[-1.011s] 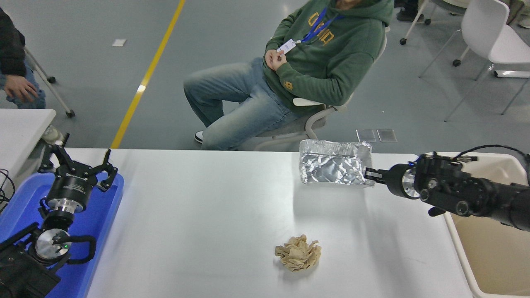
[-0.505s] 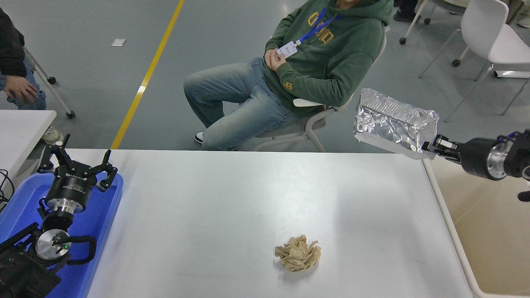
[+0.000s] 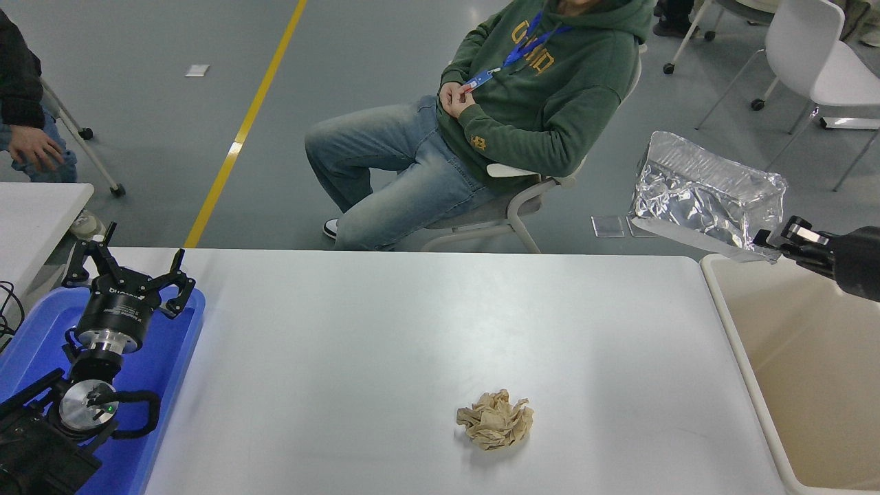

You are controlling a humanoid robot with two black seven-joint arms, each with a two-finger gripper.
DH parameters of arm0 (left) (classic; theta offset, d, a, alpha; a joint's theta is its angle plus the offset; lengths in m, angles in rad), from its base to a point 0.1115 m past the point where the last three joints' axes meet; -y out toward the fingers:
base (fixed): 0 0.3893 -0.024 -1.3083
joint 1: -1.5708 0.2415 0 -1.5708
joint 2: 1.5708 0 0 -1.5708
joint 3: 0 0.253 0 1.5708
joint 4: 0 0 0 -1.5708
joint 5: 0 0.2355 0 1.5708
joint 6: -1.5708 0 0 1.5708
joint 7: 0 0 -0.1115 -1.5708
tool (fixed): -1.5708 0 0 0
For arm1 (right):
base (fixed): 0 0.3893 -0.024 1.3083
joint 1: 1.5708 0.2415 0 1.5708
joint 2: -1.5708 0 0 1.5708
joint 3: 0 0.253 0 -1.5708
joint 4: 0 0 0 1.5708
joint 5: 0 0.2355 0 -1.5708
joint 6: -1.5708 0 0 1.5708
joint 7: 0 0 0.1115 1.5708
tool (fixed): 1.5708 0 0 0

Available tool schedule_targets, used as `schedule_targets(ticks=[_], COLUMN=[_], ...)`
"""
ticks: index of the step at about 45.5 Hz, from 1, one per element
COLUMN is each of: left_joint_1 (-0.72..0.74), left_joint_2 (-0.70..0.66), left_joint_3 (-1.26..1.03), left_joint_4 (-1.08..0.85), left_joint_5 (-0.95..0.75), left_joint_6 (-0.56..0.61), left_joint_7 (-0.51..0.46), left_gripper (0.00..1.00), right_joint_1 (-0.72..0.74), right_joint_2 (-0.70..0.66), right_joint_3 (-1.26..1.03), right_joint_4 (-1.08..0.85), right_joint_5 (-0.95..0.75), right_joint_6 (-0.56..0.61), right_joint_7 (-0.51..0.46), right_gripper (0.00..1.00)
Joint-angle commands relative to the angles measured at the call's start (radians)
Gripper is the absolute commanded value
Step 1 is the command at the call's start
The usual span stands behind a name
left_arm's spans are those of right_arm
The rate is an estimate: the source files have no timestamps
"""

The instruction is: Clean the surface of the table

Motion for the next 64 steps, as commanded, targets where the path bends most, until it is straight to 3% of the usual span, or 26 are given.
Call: schedule_targets(ticks=[1, 19, 31, 43, 64], left_joint_1=[0.0, 0.0, 0.0, 0.0, 0.0], left_joint_2=[0.0, 0.0, 0.0, 0.0, 0.0], left_joint_3=[0.0, 0.0, 0.0, 0.0, 0.0], left_joint_4=[0.0, 0.0, 0.0, 0.0, 0.0], left_joint_5=[0.0, 0.0, 0.0, 0.0, 0.0], left_joint_6=[0.0, 0.0, 0.0, 0.0, 0.0], left_joint_7=[0.0, 0.0, 0.0, 0.0, 0.0], left_gripper=[1.0, 1.0, 1.0, 1.0, 1.0], right_joint_1=[0.028, 0.021, 0.016, -0.044, -0.219], right_joint_2=[-0.054, -0.04, 0.002, 0.078, 0.311], right_joint_3=[0.003, 0.001, -0.011, -0.014, -0.011], right_joint_4=[0.032, 0.014, -0.121, -0.35, -0.913], right_joint_5=[0.002, 0.004, 0.007, 0.143, 0.286], right_joint_6=[0.034, 0.029, 0.028, 0.023, 0.02], right_joint_7=[0.0, -0.004, -0.004, -0.006, -0.004], right_gripper=[0.0, 0.0, 0.0, 0.0, 0.0])
